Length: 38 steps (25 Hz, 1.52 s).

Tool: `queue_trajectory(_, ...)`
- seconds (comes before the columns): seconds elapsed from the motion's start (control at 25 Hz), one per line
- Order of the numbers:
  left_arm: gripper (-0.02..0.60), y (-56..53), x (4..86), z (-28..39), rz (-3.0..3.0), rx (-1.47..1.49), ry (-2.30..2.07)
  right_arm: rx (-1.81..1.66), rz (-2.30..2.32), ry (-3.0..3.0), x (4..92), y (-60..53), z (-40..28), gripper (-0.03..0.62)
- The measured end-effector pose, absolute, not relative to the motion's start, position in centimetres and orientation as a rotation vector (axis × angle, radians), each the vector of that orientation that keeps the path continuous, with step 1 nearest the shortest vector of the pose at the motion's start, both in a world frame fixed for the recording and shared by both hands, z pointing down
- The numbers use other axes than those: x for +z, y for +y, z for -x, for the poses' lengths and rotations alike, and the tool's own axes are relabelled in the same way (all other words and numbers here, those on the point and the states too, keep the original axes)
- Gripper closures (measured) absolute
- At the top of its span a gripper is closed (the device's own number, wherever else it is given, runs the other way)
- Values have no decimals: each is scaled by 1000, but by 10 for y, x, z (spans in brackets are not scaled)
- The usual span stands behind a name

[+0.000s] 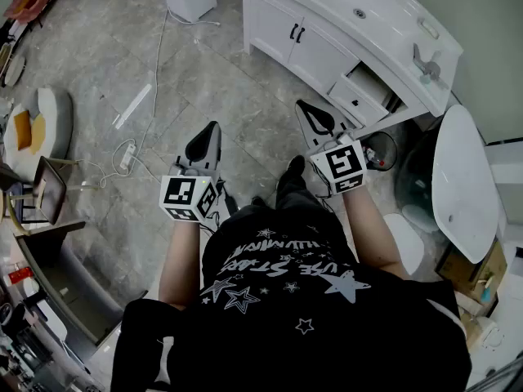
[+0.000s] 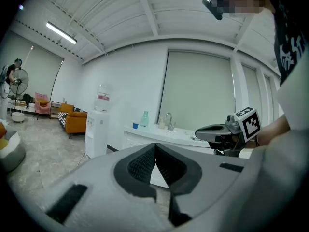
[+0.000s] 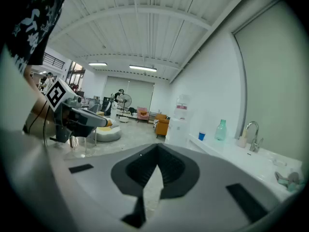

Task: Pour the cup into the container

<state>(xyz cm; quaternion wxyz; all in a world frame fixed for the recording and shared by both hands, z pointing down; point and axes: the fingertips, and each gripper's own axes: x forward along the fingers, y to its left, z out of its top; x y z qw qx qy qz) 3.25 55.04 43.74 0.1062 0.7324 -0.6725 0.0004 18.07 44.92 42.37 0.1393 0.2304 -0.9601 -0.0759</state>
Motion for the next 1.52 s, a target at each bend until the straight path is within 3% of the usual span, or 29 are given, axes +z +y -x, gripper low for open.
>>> queue_trajectory(0.76, 572, 559, 450, -25, -2101, 8, -1940, -34, -800, -2747, 435, 440, -190, 586)
queue_trajectory(0.84, 572, 553, 453, -24, -2089, 9, -1940, 3, -789, -2741, 441, 432, -190, 482)
queue_trajectory(1.08, 572, 520, 458, -26, -2074, 33, -1937, 45, -744, -2735, 456, 393, -179, 359)
queue_trajectory(1.36, 572, 453, 459, -4, -2032, 55, -1975, 132, -685, -2753, 464, 317, -158, 239)
queue_trajectory(1.52, 572, 406, 455, 2, -2032, 85, -1991, 141, -670, -2755, 461, 264, -152, 212)
